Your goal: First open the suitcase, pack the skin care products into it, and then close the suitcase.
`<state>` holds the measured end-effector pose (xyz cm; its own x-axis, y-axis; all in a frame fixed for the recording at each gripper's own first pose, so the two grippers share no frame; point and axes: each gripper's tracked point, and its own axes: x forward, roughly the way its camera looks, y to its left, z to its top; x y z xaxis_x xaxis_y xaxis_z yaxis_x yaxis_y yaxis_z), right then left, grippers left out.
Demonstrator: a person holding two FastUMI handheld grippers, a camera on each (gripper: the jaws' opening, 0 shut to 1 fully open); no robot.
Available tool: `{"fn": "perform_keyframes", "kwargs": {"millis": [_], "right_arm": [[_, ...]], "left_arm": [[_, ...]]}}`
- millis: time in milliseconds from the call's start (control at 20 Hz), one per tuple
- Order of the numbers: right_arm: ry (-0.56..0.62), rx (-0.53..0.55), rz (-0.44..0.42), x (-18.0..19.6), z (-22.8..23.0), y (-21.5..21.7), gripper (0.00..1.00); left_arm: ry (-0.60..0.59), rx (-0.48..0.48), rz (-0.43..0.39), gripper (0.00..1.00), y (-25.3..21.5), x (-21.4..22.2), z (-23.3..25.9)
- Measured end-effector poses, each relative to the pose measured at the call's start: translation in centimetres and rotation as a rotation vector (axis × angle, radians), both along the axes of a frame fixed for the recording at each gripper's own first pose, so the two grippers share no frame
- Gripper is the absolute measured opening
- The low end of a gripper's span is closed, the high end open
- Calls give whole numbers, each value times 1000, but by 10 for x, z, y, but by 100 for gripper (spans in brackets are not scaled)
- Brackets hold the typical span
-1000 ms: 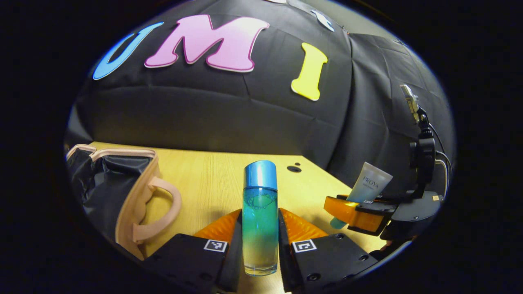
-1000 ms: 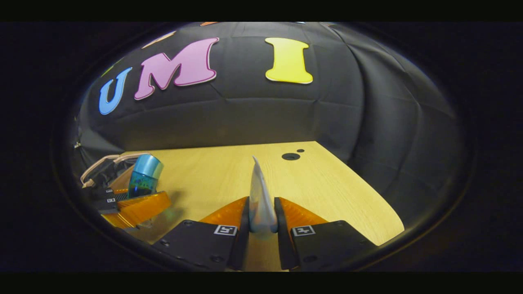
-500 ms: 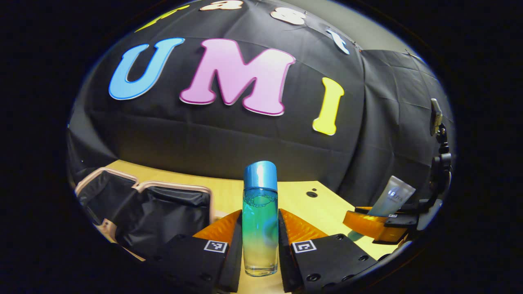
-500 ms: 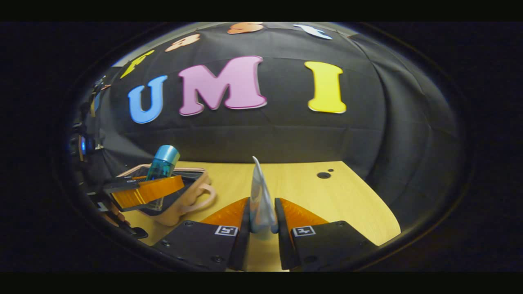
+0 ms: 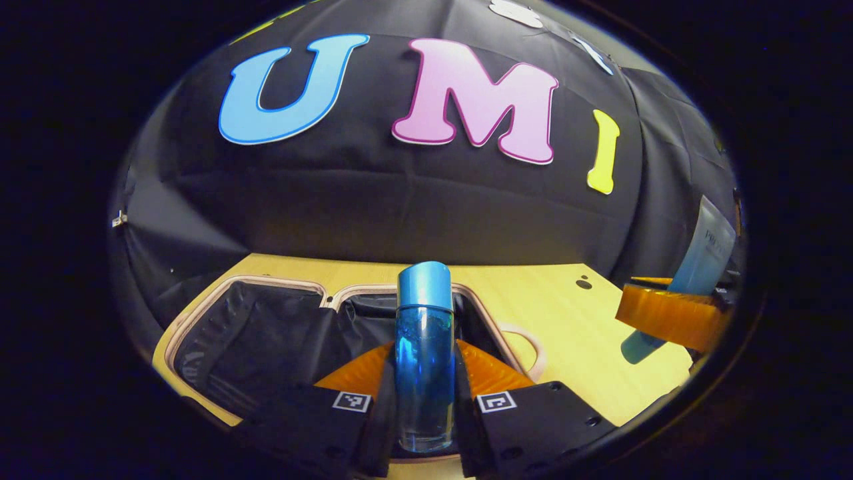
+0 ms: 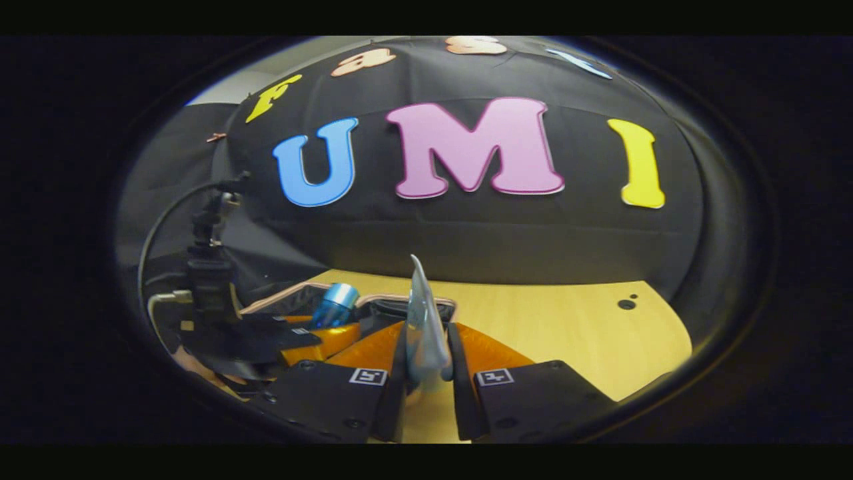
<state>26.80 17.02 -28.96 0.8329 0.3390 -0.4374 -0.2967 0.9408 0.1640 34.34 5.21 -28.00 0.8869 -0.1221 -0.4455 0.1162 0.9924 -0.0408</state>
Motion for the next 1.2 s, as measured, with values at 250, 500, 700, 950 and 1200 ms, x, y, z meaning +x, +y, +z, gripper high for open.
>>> {"fn": "perform_keyframes", "kwargs": {"millis": [250, 500, 700, 950, 1200], "right_arm": [[55, -9, 17, 2, -5, 25, 34], [101, -22, -31, 0, -8, 10, 33], [141, -49, -56, 3, -20, -2, 33], [193, -37, -70, 14, -35, 5, 33], [294, -59, -63, 30, -71, 24, 33]], "left_arm": [[183, 26, 19, 47, 18, 14, -50], [401, -30, 65, 43, 21, 14, -95], [463, -61, 96, 43, 29, 15, -109], [365, -49, 87, 51, 31, 24, -74], [136, -59, 158, 93, 70, 17, 5]]}}
